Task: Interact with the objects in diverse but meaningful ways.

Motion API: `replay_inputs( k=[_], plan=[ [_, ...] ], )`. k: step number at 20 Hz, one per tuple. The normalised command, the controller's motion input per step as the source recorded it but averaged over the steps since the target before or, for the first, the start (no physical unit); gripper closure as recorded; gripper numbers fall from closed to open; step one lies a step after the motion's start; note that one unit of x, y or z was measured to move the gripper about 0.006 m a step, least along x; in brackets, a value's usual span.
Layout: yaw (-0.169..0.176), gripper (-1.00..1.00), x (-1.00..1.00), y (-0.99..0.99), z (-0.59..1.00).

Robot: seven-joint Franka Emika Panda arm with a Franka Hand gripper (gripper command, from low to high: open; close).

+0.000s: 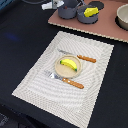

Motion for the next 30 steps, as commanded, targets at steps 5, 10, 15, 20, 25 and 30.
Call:
replay_inputs(
  k=[5, 10, 15, 20, 25, 30],
  plan=[
    [0.004, 1.00, 0.05, 0.84, 0.00],
    [0.000, 1.00, 0.17, 0.68, 0.00],
    [0.000, 1.00, 0.38, 0.58, 0.05],
    [-0.015, 1.00, 0.45, 0.34, 0.00],
    [-0.016, 1.00, 0.36, 0.30, -0.02],
    [-0.045, 1.00, 0.46, 0.21, 0.08]
  ],
)
